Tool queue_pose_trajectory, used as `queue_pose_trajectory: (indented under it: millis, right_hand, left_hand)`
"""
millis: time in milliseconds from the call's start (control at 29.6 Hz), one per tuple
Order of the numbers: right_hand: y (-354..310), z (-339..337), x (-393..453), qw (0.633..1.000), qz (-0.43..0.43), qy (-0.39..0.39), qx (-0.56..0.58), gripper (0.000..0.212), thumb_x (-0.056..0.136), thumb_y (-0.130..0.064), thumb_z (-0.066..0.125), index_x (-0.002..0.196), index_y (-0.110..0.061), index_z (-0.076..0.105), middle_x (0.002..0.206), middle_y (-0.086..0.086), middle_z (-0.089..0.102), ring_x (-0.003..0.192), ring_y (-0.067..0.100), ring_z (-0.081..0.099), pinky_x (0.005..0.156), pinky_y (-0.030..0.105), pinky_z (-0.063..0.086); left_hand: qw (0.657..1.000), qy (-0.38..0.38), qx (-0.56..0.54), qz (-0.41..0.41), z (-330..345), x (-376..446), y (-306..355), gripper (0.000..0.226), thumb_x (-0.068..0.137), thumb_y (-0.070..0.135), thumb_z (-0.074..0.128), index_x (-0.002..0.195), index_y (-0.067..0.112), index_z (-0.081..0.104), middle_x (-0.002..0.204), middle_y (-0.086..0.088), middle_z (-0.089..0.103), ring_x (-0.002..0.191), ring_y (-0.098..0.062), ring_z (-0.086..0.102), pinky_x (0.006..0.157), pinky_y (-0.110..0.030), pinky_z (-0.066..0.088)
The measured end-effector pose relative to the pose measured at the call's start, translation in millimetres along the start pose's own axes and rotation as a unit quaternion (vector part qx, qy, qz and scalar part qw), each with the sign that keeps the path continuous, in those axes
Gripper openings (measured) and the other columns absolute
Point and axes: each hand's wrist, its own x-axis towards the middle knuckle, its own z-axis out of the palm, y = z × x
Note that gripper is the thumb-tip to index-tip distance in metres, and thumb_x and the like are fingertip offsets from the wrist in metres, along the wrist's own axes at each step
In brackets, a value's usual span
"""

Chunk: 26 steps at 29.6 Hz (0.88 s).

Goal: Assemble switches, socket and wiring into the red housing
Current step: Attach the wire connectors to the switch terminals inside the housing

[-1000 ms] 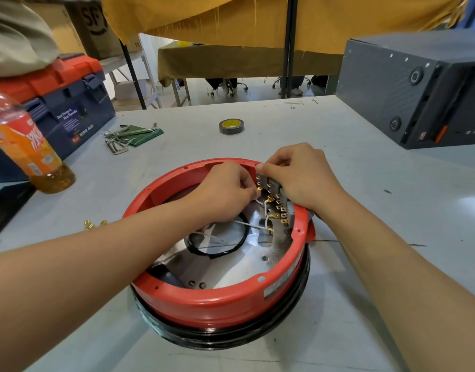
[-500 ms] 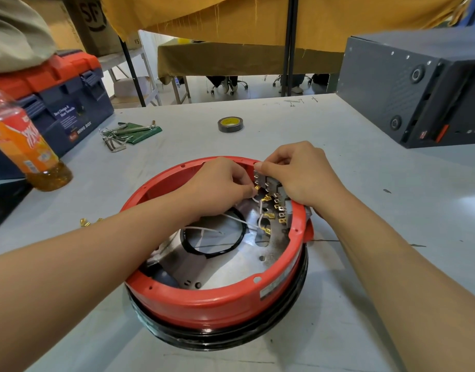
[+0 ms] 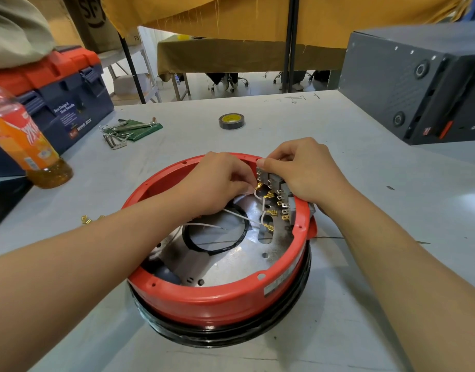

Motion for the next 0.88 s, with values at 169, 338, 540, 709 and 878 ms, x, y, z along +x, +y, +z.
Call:
queue_pose_trajectory:
  millis: [169, 338, 540, 709, 878]
  right_hand:
    - [-0.2, 0.4, -0.1, 1.0, 0.001, 0.0, 0.002, 0.025, 0.082, -0.036, 0.069, 0.088, -0.012, 0.074, 0.083, 0.003, 0.07, 0.081, 0.014, 0.062, 0.072, 0.027, 0.048]
    - [-0.1, -0.1, -0.1, 1.0, 0.003, -0.004, 0.004, 0.025, 0.082, -0.036, 0.069, 0.089, -0.012, 0.074, 0.084, 0.004, 0.07, 0.082, 0.015, 0.063, 0.072, 0.028, 0.049]
    - [-0.6, -0.8, -0.8, 1.0, 0.002, -0.004, 0.002, 0.026, 0.082, -0.036, 0.068, 0.089, -0.012, 0.074, 0.085, 0.003, 0.07, 0.082, 0.015, 0.063, 0.074, 0.028, 0.049]
    - [-0.4, 0.0, -1.1, 1.0, 0.003, -0.005, 0.003, 0.025, 0.083, -0.035, 0.068, 0.09, -0.012, 0.074, 0.086, 0.003, 0.07, 0.083, 0.015, 0.063, 0.073, 0.027, 0.048]
    - [-0.3, -0.7, -0.8, 1.0, 0.001, -0.009, 0.002, 0.026, 0.083, -0.036, 0.068, 0.09, -0.012, 0.074, 0.085, 0.003, 0.07, 0.082, 0.015, 0.063, 0.073, 0.027, 0.048]
  left_hand:
    - [1.0, 0.004, 0.013, 0.015, 0.6, 0.1, 0.0, 0.011, 0.084, 0.015, 0.066, 0.087, 0.021, 0.074, 0.078, 0.017, 0.056, 0.073, -0.002, 0.052, 0.068, -0.005, 0.035]
    - [0.999, 0.006, 0.031, 0.024, 1.8, -0.4, 0.3, 0.011, 0.085, 0.015, 0.064, 0.089, 0.019, 0.074, 0.084, 0.008, 0.058, 0.078, -0.008, 0.051, 0.069, -0.017, 0.037]
    - [1.0, -0.007, 0.01, 0.009, -1.1, -0.1, -1.1, 0.012, 0.085, 0.015, 0.064, 0.089, 0.022, 0.074, 0.081, 0.016, 0.059, 0.075, 0.001, 0.053, 0.066, -0.003, 0.035]
    - [0.998, 0.002, 0.048, 0.035, -0.8, -0.9, -1.2, 0.015, 0.082, 0.014, 0.066, 0.093, 0.021, 0.074, 0.083, 0.015, 0.058, 0.071, 0.003, 0.052, 0.065, 0.001, 0.035]
    - [0.996, 0.018, 0.066, 0.066, 0.3, -0.5, -2.2, 0.012, 0.083, 0.018, 0.067, 0.092, 0.02, 0.075, 0.085, 0.006, 0.066, 0.073, -0.007, 0.055, 0.07, -0.022, 0.045]
